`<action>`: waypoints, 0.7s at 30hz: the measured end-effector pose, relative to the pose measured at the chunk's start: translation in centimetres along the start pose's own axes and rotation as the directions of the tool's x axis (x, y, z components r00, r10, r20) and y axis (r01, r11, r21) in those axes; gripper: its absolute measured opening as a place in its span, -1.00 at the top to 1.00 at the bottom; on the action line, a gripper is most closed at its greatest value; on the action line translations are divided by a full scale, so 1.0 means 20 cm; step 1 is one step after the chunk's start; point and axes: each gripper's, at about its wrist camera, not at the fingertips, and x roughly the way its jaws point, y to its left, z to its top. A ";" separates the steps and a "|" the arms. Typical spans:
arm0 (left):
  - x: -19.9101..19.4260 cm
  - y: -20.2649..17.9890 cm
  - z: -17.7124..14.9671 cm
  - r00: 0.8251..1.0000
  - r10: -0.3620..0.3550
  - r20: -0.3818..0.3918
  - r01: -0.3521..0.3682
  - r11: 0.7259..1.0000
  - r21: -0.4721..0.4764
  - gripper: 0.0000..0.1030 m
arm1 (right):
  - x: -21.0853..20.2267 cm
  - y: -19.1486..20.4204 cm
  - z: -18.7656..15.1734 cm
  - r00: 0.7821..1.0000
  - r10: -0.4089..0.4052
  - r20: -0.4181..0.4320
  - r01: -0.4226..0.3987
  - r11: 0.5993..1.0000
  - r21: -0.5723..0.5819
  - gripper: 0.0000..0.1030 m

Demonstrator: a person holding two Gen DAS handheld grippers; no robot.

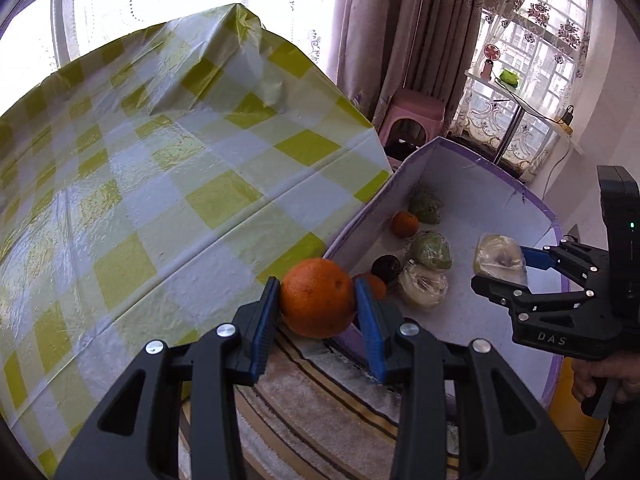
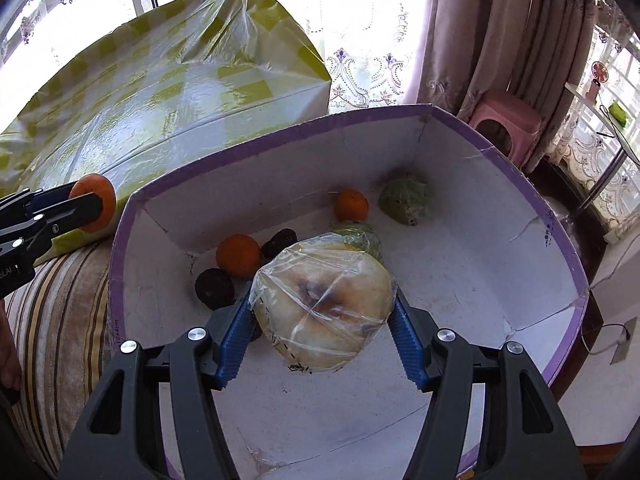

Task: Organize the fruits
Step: 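Carry the orange and bagged pear half over the box with both tools, then open both tools to drop the orange and pear half into the box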

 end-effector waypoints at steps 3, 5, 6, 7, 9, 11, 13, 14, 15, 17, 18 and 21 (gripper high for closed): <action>0.04 -0.10 0.02 1.000 -0.018 -0.009 0.018 0.999 0.044 0.25 | 0.02 -0.03 -0.01 1.000 -0.015 -0.005 0.015 1.000 0.010 -0.20; 0.07 -0.16 0.02 0.999 -0.026 -0.021 0.028 0.997 0.074 0.25 | 0.05 -0.04 -0.01 1.000 -0.018 -0.015 0.018 1.000 0.012 -0.20; 0.10 -0.19 0.02 0.999 -0.030 -0.030 0.033 0.996 0.089 0.25 | 0.06 -0.04 -0.01 1.000 -0.017 -0.021 0.017 1.000 0.012 -0.20; 0.12 -0.21 0.02 0.999 -0.032 -0.041 0.036 0.994 0.101 0.25 | 0.07 -0.05 -0.02 1.000 -0.017 -0.024 0.017 1.000 0.014 -0.21; 0.17 -0.25 0.02 0.997 -0.036 -0.065 0.044 0.991 0.124 0.25 | 0.09 -0.06 -0.02 0.999 -0.023 -0.033 0.024 1.000 0.021 -0.20; 0.22 -0.29 0.02 0.994 -0.040 -0.102 0.055 0.987 0.153 0.25 | 0.09 -0.07 -0.02 0.999 -0.022 -0.037 0.023 0.999 0.028 -0.21; 0.28 -0.32 0.03 0.991 -0.034 -0.131 0.057 0.983 0.175 0.24 | 0.11 -0.06 -0.02 0.998 -0.033 -0.061 0.034 0.999 0.003 -0.21; 0.31 -0.33 0.03 0.988 -0.028 -0.151 0.055 0.982 0.183 0.24 | 0.12 -0.06 -0.02 0.997 -0.040 -0.068 0.040 0.999 -0.008 -0.21; 0.34 -0.34 0.03 0.986 -0.022 -0.166 0.054 0.980 0.193 0.25 | 0.12 -0.07 -0.03 0.996 -0.040 -0.077 0.040 0.999 -0.011 -0.21; 0.38 -0.36 0.02 0.982 -0.010 -0.187 0.049 0.977 0.206 0.24 | 0.13 -0.08 -0.04 0.995 -0.043 -0.091 0.043 0.999 -0.011 -0.21; 0.40 -0.36 0.02 0.980 -0.005 -0.200 0.048 0.977 0.209 0.24 | 0.15 -0.09 -0.04 0.993 -0.052 -0.102 0.051 0.999 -0.017 -0.21; 0.44 -0.36 0.01 0.975 -0.004 -0.224 0.055 0.973 0.223 0.24 | 0.18 -0.12 -0.06 0.991 -0.061 -0.117 0.059 0.998 -0.017 -0.21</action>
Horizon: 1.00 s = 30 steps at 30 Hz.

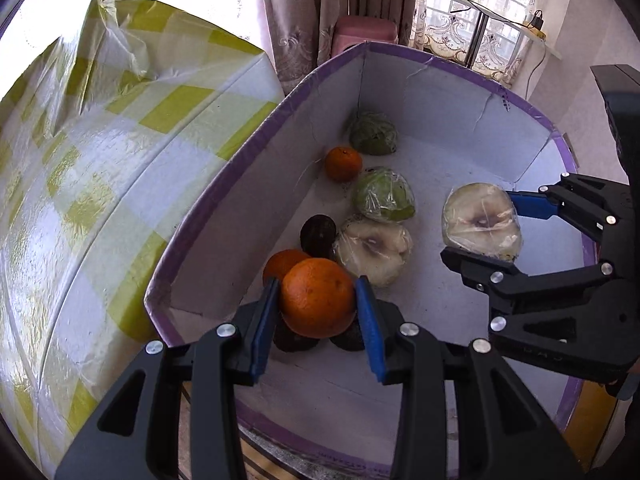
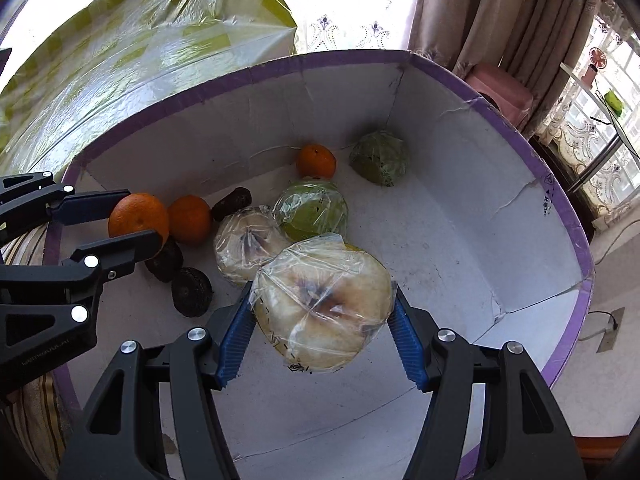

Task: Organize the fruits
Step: 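Open both tools to drop the orange and pear half into the box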

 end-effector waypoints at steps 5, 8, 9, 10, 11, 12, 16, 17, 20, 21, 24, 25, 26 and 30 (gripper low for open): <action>0.04 0.00 0.01 0.999 0.047 -0.012 -0.047 0.999 0.011 0.24 | 0.04 0.00 -0.01 1.000 -0.019 -0.019 0.019 1.000 -0.014 -0.21; 0.06 -0.01 0.02 0.997 0.072 -0.022 -0.071 0.997 0.031 0.23 | 0.05 0.01 0.00 0.999 -0.021 -0.030 0.020 1.000 -0.021 -0.21; 0.07 -0.01 0.02 0.997 0.078 -0.020 -0.077 0.996 0.035 0.23 | 0.05 0.01 0.00 0.999 -0.024 -0.031 0.023 1.000 -0.020 -0.22; 0.06 -0.01 0.02 0.997 0.078 -0.018 -0.078 0.996 0.037 0.23 | 0.06 0.01 0.00 0.999 -0.023 -0.033 0.022 1.000 -0.019 -0.22; 0.06 -0.01 0.02 0.997 0.077 -0.016 -0.077 0.996 0.038 0.23 | 0.05 0.01 0.00 0.999 -0.020 -0.031 0.019 1.000 -0.017 -0.22; 0.06 -0.01 0.02 0.997 0.078 -0.016 -0.077 0.996 0.039 0.23 | 0.05 0.01 0.00 0.999 -0.019 -0.029 0.019 1.000 -0.017 -0.22; 0.06 -0.01 0.02 0.997 0.079 -0.012 -0.078 0.996 0.041 0.22 | 0.05 0.01 0.01 0.999 -0.026 -0.028 0.025 1.000 -0.018 -0.22; 0.06 -0.01 0.02 0.997 0.079 -0.010 -0.078 0.996 0.040 0.22 | 0.05 0.01 0.01 0.999 -0.027 -0.028 0.026 0.999 -0.018 -0.22; 0.06 -0.02 0.02 0.997 0.073 -0.009 -0.073 0.997 0.040 0.14 | 0.05 0.01 0.00 0.999 -0.027 -0.026 0.026 1.000 -0.017 -0.23; 0.07 -0.02 0.02 0.997 0.072 -0.009 -0.072 0.997 0.042 0.11 | 0.06 0.00 0.00 0.999 -0.025 -0.026 0.025 1.000 -0.015 -0.23; 0.07 -0.03 0.01 0.997 0.070 -0.009 -0.070 0.997 0.044 0.06 | 0.04 0.00 0.00 0.999 -0.030 -0.012 0.029 1.000 -0.011 -0.37; 0.07 -0.03 0.01 0.998 0.068 -0.008 -0.068 0.997 0.043 0.05 | 0.03 0.00 0.01 0.999 -0.034 -0.001 0.034 0.999 -0.010 -0.53; 0.07 -0.03 0.01 0.998 0.065 -0.007 -0.065 0.997 0.042 0.01 | 0.02 0.00 0.01 0.999 -0.040 0.009 0.040 0.999 -0.012 -0.60; 0.05 -0.02 0.01 0.998 0.056 0.008 -0.056 0.998 0.025 -0.10 | 0.00 0.00 0.01 0.998 -0.054 0.017 0.054 0.999 -0.007 -0.61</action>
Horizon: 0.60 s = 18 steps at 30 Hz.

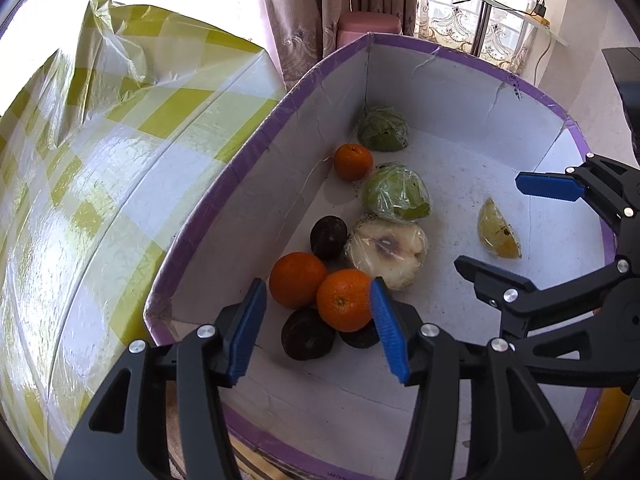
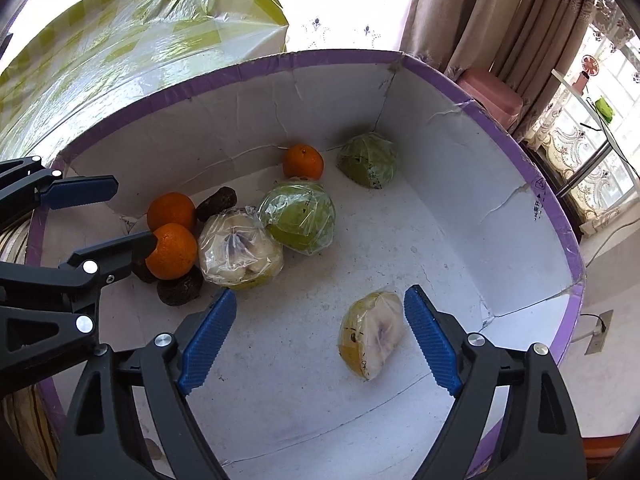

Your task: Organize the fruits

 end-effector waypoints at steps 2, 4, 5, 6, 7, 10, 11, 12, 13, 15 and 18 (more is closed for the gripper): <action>-0.03 0.00 0.00 1.000 -0.005 0.016 0.006 1.000 -0.007 -0.20 | -0.01 -0.01 0.00 1.000 -0.008 0.007 0.008 1.000 0.008 -0.61; -0.06 0.01 -0.01 0.999 -0.012 0.035 0.012 1.000 -0.012 -0.30 | -0.02 -0.01 -0.01 1.000 -0.022 0.017 0.022 1.000 0.014 -0.62; -0.08 0.01 -0.02 0.999 -0.017 0.048 0.018 1.000 -0.019 -0.40 | -0.03 -0.01 -0.01 0.999 -0.028 0.021 0.028 0.999 0.017 -0.63; -0.11 0.02 -0.02 0.998 -0.025 0.061 0.026 0.999 -0.031 -0.49 | -0.05 -0.01 -0.02 0.999 -0.031 0.028 0.030 0.999 0.025 -0.63; -0.13 0.03 -0.04 0.997 -0.030 0.077 0.034 0.998 -0.048 -0.54 | -0.06 -0.02 -0.02 0.999 -0.032 0.041 0.030 0.999 0.039 -0.63; -0.23 0.07 -0.09 0.988 -0.062 0.144 0.078 0.991 -0.108 -0.70 | -0.15 -0.04 -0.03 0.994 -0.040 0.101 0.031 0.996 0.085 -0.67; -0.27 0.08 -0.11 0.983 -0.068 0.171 0.090 0.987 -0.130 -0.81 | -0.17 -0.04 -0.03 0.992 -0.048 0.118 0.036 0.994 0.102 -0.67; -0.31 0.09 -0.13 0.977 -0.070 0.201 0.102 0.983 -0.153 -0.93 | -0.20 -0.05 -0.04 0.990 -0.055 0.132 0.039 0.992 0.120 -0.67; -0.35 0.09 -0.16 0.970 -0.078 0.231 0.119 0.978 -0.172 -0.96 | -0.23 -0.06 -0.05 0.987 -0.064 0.145 0.044 0.989 0.140 -0.67; -0.41 0.12 -0.21 0.957 -0.106 0.271 0.166 0.964 -0.210 -0.96 | -0.29 -0.08 -0.07 0.981 -0.089 0.171 0.059 0.983 0.176 -0.67; -0.46 0.14 -0.28 0.936 -0.176 0.304 0.256 0.934 -0.250 -0.96 | -0.38 -0.09 -0.12 0.970 -0.136 0.200 0.088 0.969 0.230 -0.67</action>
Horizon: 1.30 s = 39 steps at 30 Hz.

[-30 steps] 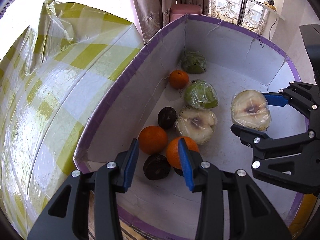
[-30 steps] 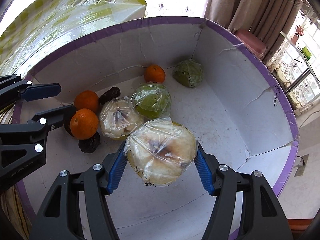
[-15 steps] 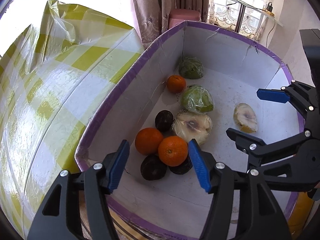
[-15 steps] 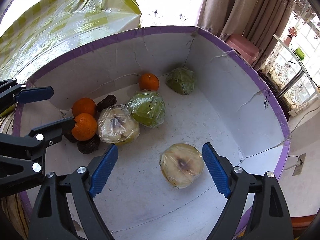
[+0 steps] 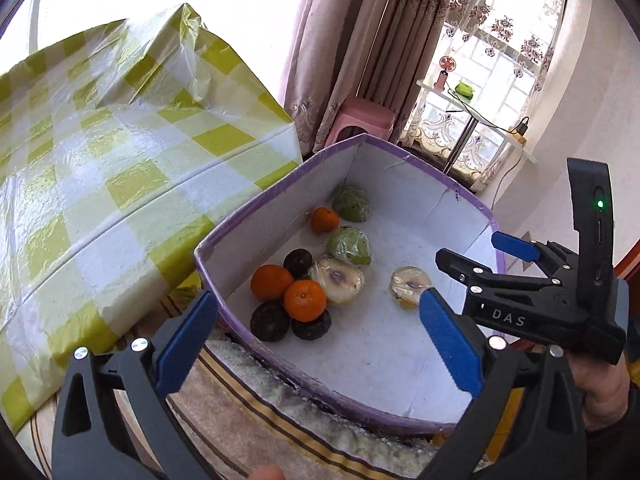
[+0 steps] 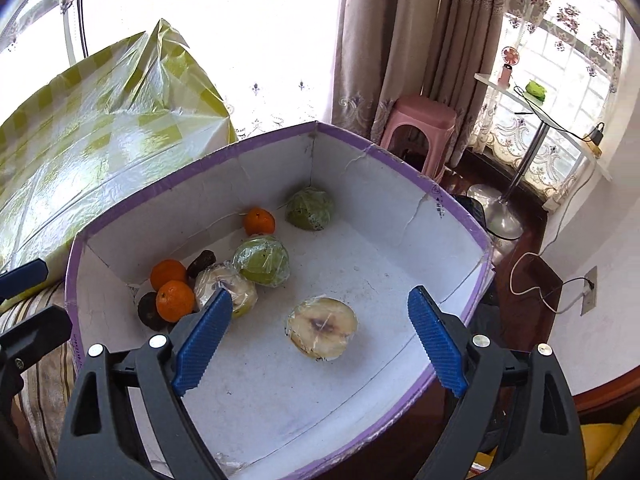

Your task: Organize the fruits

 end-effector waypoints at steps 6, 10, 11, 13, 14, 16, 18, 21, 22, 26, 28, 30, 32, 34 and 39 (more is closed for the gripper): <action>-0.06 -0.02 -0.07 0.995 -0.103 -0.007 0.102 0.992 -0.069 -0.96 | -0.15 0.01 -0.08 0.999 -0.041 0.031 0.040 0.999 0.037 -0.67; -0.08 -0.03 -0.11 0.994 -0.111 -0.007 0.110 0.991 -0.071 -0.96 | -0.17 0.00 -0.09 0.998 -0.047 0.037 0.045 0.997 0.063 -0.67; -0.08 -0.03 -0.11 0.994 -0.110 -0.001 0.110 0.992 -0.070 -0.96 | -0.17 0.01 -0.10 0.998 -0.049 0.035 0.047 0.997 0.061 -0.67; -0.10 -0.03 -0.11 0.996 -0.090 0.012 0.091 0.993 -0.069 -0.96 | -0.16 0.01 -0.10 0.998 -0.048 0.032 0.046 0.997 0.057 -0.67; -0.10 -0.02 -0.10 0.997 -0.074 0.013 0.074 0.995 -0.066 -0.96 | -0.16 0.01 -0.10 0.998 -0.048 0.030 0.046 0.997 0.054 -0.67; -0.11 -0.03 -0.10 0.998 -0.063 0.015 0.063 0.996 -0.060 -0.96 | -0.16 0.02 -0.10 0.998 -0.049 0.030 0.048 0.997 0.052 -0.67; -0.11 -0.03 -0.09 0.998 -0.054 0.016 0.055 0.997 -0.049 -0.96 | -0.15 0.02 -0.10 0.998 -0.049 0.026 0.048 0.998 0.050 -0.67; -0.10 -0.03 -0.09 0.998 -0.064 0.001 0.064 0.997 -0.042 -0.96 | -0.14 0.02 -0.11 0.999 -0.050 0.022 0.049 0.997 0.054 -0.67; -0.09 -0.03 -0.08 0.998 -0.066 -0.002 0.066 0.997 -0.041 -0.96 | -0.14 0.02 -0.11 0.998 -0.051 0.022 0.050 0.997 0.053 -0.67; -0.09 -0.04 -0.07 0.998 -0.058 0.001 0.058 0.998 -0.032 -0.96 | -0.14 0.02 -0.11 0.999 -0.050 0.021 0.049 0.998 0.050 -0.67; -0.09 -0.05 -0.07 0.999 -0.046 0.012 0.046 0.999 -0.020 -0.96 | -0.13 0.02 -0.11 0.999 -0.049 0.019 0.048 0.998 0.049 -0.67; -0.10 -0.06 -0.07 1.000 -0.023 0.016 0.023 1.000 -0.010 -0.96 | -0.13 0.02 -0.11 0.999 -0.049 0.019 0.048 0.998 0.048 -0.67; -0.10 -0.06 -0.07 1.000 -0.003 0.018 0.003 1.000 -0.005 -0.96 | -0.13 0.02 -0.11 0.999 -0.047 0.017 0.047 0.998 0.048 -0.67; -0.10 -0.06 -0.07 1.000 -0.001 0.017 0.002 1.000 -0.006 -0.96 | -0.13 0.02 -0.11 0.999 -0.049 0.016 0.048 0.998 0.051 -0.67; -0.09 -0.07 -0.06 1.000 0.006 0.009 -0.006 1.000 -0.010 -0.96 | -0.13 0.02 -0.11 0.999 -0.048 0.014 0.047 0.997 0.053 -0.67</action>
